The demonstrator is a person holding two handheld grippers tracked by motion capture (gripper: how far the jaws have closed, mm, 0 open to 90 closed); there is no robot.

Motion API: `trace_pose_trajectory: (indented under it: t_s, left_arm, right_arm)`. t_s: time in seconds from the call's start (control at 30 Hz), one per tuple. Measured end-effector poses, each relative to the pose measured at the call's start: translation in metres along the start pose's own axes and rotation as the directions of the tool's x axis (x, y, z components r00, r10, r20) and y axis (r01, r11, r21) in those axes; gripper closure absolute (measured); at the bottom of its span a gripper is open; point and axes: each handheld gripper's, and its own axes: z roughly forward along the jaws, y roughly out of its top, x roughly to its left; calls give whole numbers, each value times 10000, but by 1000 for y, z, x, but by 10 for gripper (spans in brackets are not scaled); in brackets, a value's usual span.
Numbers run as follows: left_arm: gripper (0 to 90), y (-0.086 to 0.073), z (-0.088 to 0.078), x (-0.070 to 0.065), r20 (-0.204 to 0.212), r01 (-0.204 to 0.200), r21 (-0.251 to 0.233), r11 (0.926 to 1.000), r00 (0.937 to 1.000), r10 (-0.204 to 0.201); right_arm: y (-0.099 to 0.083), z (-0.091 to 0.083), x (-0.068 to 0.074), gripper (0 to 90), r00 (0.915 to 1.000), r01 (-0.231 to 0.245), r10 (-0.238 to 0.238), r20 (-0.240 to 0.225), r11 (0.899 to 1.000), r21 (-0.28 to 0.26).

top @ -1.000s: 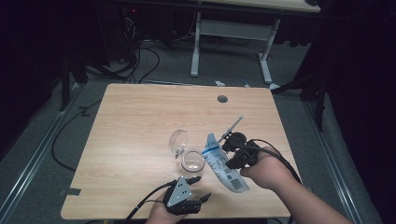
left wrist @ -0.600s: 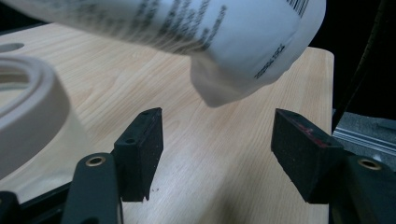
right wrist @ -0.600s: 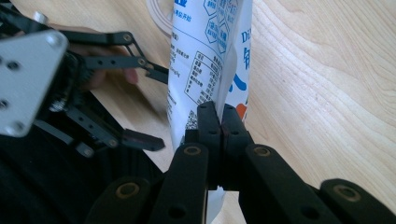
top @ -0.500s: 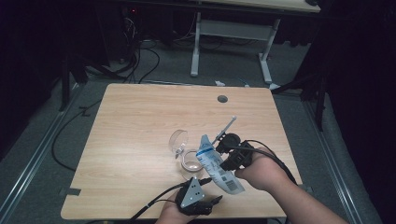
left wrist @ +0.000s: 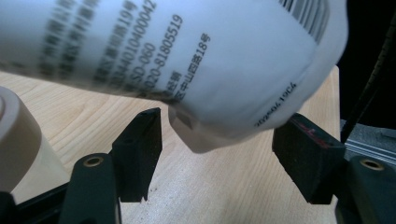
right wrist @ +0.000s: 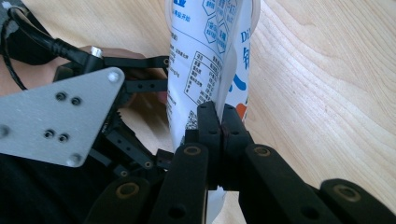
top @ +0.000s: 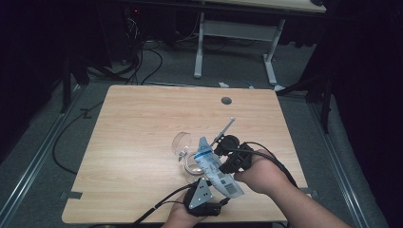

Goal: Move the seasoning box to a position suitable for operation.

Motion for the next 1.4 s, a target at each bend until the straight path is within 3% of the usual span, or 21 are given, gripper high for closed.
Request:
trace_pose_trajectory:
  t_s: [0.1,0.2,0.37,0.5,0.8,1.4]
  left_arm:
    - [375,1,2,0,45,243,182,9995,9997,-244]
    - [439,1,2,-3,-241,-37,100,9999,9997,40]
    - [535,3,1,-7,-720,-101,135,9999,9973,110]
    - [598,5,0,-10,-841,-152,126,9998,9963,162]
    - [626,9,-1,-18,-1051,-467,303,9984,9932,496]
    - [627,13,-1,-18,-932,-66,438,9990,9956,107]
  right_arm:
    - [0,-1,0,898,10000,-35,35,18,10000,-25]
    - [-1,-2,-1,898,9999,-104,105,69,9999,-48]
    - [-3,-3,-2,898,9997,-230,231,76,9997,-131]
    - [-3,-2,-2,897,9997,-223,224,103,9997,-117]
    - [-2,-1,-2,897,9996,-152,155,227,9998,-160]
    - [2,4,-1,896,9995,1,10,324,9994,-359]
